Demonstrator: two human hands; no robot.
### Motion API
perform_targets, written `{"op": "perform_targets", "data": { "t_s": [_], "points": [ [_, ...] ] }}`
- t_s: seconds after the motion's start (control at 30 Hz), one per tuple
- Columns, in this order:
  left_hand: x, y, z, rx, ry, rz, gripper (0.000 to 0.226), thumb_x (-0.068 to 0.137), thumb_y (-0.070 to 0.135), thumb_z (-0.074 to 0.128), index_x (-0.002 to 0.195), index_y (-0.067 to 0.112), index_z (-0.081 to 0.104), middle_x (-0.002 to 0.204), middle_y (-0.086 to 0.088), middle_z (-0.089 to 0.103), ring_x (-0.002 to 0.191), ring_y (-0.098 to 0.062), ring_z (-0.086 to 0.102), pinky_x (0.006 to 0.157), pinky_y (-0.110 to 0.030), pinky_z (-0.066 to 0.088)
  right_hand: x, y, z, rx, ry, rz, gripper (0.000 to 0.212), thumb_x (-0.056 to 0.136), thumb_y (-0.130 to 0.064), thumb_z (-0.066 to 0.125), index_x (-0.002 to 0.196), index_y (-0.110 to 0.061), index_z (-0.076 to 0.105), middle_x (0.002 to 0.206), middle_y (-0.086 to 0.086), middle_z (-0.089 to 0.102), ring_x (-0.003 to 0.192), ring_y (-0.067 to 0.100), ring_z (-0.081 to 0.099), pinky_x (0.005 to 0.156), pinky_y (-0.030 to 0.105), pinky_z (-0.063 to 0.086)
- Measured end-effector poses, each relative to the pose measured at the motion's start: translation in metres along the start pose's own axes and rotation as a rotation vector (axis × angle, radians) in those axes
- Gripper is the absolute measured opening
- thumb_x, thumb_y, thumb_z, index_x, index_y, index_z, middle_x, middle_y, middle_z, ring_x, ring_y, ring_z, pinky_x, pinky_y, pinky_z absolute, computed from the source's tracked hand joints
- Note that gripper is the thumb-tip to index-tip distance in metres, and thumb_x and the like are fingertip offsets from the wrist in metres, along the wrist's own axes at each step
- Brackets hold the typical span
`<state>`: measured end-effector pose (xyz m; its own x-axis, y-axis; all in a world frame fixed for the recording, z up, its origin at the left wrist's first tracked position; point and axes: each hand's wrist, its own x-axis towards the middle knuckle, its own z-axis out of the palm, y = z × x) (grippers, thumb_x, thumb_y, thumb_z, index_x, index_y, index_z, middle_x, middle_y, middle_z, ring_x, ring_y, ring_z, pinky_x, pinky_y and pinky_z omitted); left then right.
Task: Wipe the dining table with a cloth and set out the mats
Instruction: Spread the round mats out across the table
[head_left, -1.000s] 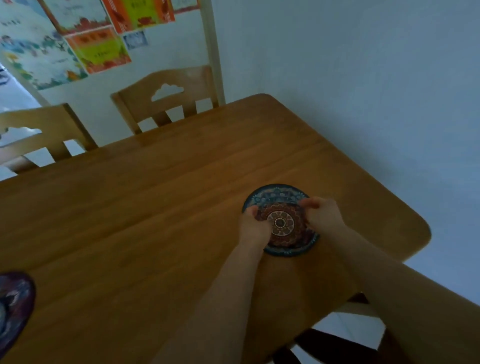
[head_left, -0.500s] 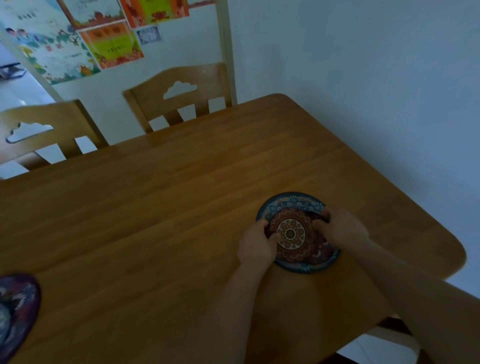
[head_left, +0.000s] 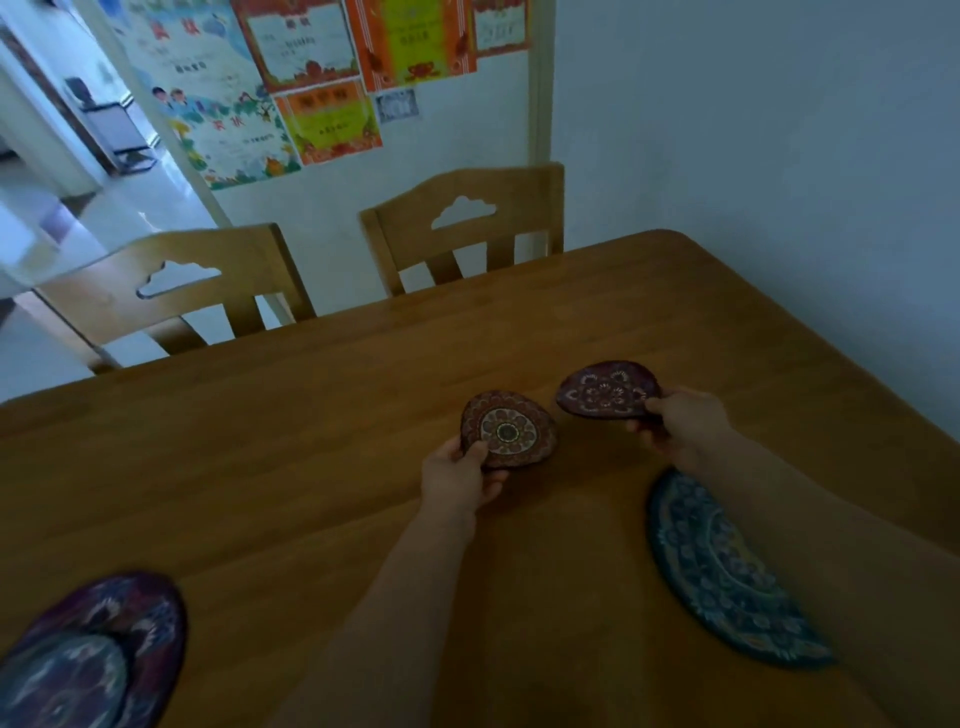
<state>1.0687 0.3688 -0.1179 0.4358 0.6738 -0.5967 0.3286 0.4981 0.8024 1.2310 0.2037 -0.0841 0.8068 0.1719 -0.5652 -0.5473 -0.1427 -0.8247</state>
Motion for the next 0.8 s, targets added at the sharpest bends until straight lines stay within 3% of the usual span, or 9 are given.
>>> {"op": "perform_targets", "data": {
  "t_s": [0.17,0.27,0.53,0.67,0.73,0.8],
  "points": [
    [0.038,0.025,-0.035,-0.149,0.056,-0.036,0.047,0.098,0.007,0.055,0.143,0.011,0.043,0.091,-0.010,0.065,0.061,-0.016,0.065,0.043,-0.024,0.052,0.027,-0.011,0.069,0.117,-0.069,0.036,0.038,0.095,0.008,0.043,0.132,0.000,0.045,0.082,0.018,0.063,0.061,0.021,0.064,0.041,0.024,0.052],
    [0.063,0.042,-0.049,-0.189,0.049,-0.031,0.048,0.100,0.006,0.051,0.146,0.012,0.040,0.093,-0.011,0.065,0.065,-0.018,0.065,0.046,-0.025,0.053,0.050,-0.019,0.108,0.154,-0.088,0.025,0.049,0.094,0.008,0.045,0.141,-0.001,0.038,0.091,0.020,0.064,0.062,0.022,0.065,0.042,0.024,0.053],
    [0.113,0.074,-0.061,-0.243,0.016,0.020,0.041,0.100,0.001,0.046,0.140,0.010,0.047,0.091,-0.013,0.067,0.067,-0.019,0.066,0.049,-0.025,0.057,0.096,-0.037,0.174,0.201,-0.013,-0.003,0.050,0.098,0.002,0.045,0.145,-0.012,0.034,0.104,0.021,0.064,0.062,0.023,0.065,0.044,0.025,0.053],
    [0.129,0.078,-0.067,-0.259,0.005,0.021,0.042,0.101,-0.001,0.044,0.141,0.011,0.045,0.095,-0.013,0.066,0.071,-0.020,0.068,0.056,-0.028,0.056,0.113,-0.042,0.190,0.198,-0.014,0.016,0.041,0.097,-0.001,0.050,0.136,-0.012,0.045,0.117,0.020,0.063,0.080,0.027,0.068,0.054,0.027,0.058],
    [0.134,0.078,-0.071,-0.270,0.015,0.009,0.042,0.101,-0.001,0.043,0.141,0.011,0.044,0.096,-0.013,0.066,0.072,-0.020,0.068,0.058,-0.029,0.055,0.117,-0.041,0.196,0.182,0.000,0.051,0.039,0.094,0.000,0.055,0.132,-0.009,0.053,0.120,0.017,0.063,0.093,0.029,0.068,0.052,0.029,0.059],
    [0.137,0.077,-0.074,-0.276,0.024,-0.008,0.043,0.101,-0.002,0.042,0.142,0.010,0.044,0.097,-0.013,0.066,0.074,-0.020,0.069,0.059,-0.030,0.055,0.117,-0.038,0.197,0.130,0.022,0.069,0.040,0.093,0.001,0.055,0.132,-0.006,0.052,0.124,0.018,0.060,0.093,0.028,0.066,0.052,0.029,0.058]
  ]
}}
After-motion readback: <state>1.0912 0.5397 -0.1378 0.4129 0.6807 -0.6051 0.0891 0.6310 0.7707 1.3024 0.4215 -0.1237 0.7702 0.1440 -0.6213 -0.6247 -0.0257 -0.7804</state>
